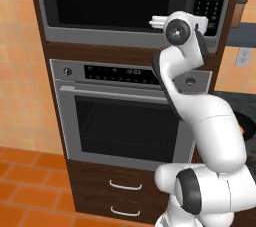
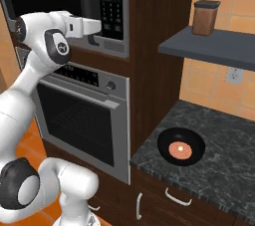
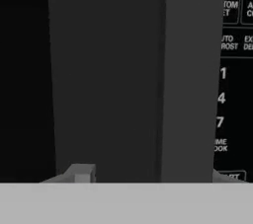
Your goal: Open the microwave, place the bowl with waffle inside the microwave, then close the microwave door and turn it on.
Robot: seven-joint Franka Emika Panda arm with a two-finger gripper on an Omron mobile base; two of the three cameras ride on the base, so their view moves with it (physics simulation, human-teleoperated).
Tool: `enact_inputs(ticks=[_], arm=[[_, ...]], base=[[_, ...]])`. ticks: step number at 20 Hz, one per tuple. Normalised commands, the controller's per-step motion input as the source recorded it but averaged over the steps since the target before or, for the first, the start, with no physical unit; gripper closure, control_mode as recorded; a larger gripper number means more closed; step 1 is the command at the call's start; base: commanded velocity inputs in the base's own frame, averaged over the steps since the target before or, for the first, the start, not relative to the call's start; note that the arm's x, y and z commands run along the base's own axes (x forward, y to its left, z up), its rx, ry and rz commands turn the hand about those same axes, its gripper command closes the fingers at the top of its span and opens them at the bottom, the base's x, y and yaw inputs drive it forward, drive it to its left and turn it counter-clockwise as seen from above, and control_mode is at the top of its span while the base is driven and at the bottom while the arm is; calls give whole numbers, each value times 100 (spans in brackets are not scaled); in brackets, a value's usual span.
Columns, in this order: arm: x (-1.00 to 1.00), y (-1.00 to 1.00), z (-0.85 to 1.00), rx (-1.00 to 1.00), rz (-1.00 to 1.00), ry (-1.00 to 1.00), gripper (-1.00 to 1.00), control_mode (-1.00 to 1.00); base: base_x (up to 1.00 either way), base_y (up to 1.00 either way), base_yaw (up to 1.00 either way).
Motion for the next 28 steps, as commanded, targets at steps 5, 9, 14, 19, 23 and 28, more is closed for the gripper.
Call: enact_inputs(ticks=[5,9,14,19,23,28], arm=[[14,30,-77,22,7,1,100,-100],[1,88,-87,20,8,0,100,-100],[-5,100,-61,12,9,9,100,-100],[-32,100,-55,-1,7,3,100,-100],[-24,100,-71,-7,3,1,100,-100],[-22,100,-65,-6,3,3,100,-100]], base=[[0,0,0],[0,0,0],[0,0,0],[0,0,0],[0,0,0],[0,0,0]])
